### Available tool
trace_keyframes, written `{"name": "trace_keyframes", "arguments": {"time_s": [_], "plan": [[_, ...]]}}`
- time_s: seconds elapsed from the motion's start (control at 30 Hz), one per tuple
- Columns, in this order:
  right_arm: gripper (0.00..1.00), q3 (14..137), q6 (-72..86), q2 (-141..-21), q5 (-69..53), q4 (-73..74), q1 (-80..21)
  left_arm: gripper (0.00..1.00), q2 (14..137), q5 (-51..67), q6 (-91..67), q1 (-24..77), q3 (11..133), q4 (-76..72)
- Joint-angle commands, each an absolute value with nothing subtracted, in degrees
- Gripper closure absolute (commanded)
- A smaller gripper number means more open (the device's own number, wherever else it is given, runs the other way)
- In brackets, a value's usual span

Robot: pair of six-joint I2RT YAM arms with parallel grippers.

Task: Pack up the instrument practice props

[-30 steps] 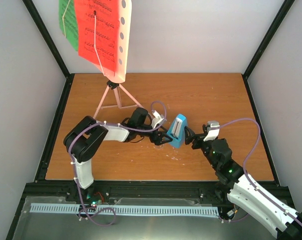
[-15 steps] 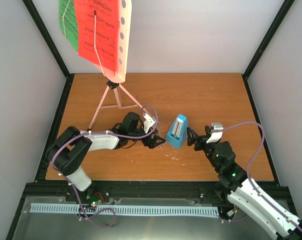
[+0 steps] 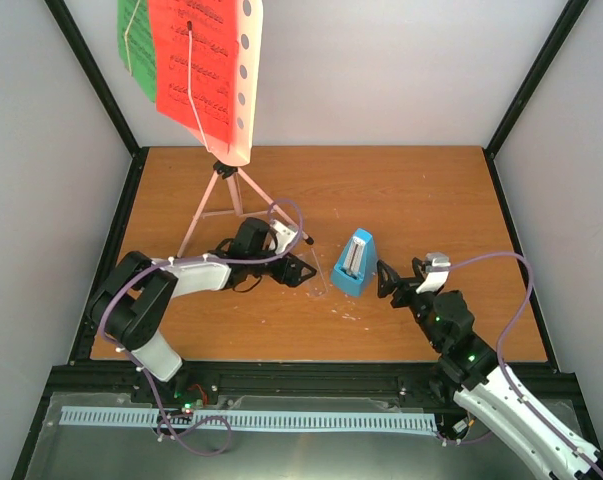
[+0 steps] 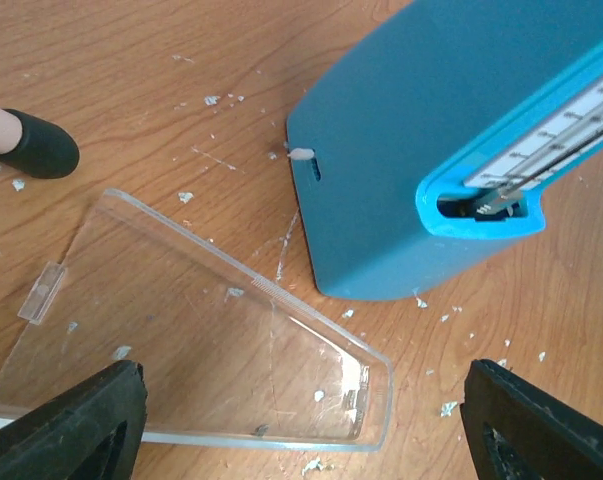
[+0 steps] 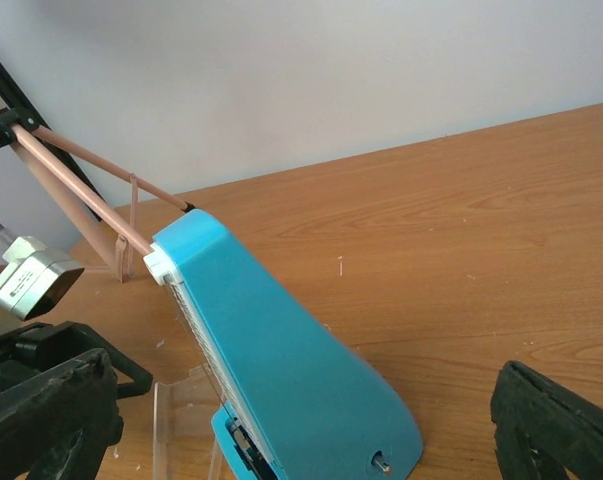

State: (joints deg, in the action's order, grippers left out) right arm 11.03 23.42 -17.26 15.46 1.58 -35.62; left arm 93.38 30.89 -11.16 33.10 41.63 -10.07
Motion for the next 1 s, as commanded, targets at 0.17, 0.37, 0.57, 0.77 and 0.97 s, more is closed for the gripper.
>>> {"name": "trace_keyframes", "arguments": {"time_s": [0.17, 0.37, 0.57, 0.77, 0.97], "plan": [[0.00, 10.3, 24.6, -14.7, 16.1, 4.5, -35.3, 0.13, 93.2, 31.8, -17.9, 31.8, 44.8, -7.3], [0.00, 10.4, 24.7, -14.9, 15.9, 5.0, -35.3, 0.13, 95.5, 33.4, -18.8, 31.4, 45.5, -8.1], [0.00, 9.7, 25.0, -14.9, 16.0, 5.2, -35.3, 0.13, 98.3, 35.7, -17.7, 31.5, 47.5, -9.3], [0.00, 9.4, 24.9, -15.2, 16.1, 4.6, -35.3, 0.14, 102.0, 32.5, -16.0, 31.6, 51.5, -4.9], [0.00, 9.3, 24.8, -16.1, 16.0, 4.3, -35.3, 0.14, 103.5, 25.6, -13.9, 32.0, 54.0, 1.5]]}}
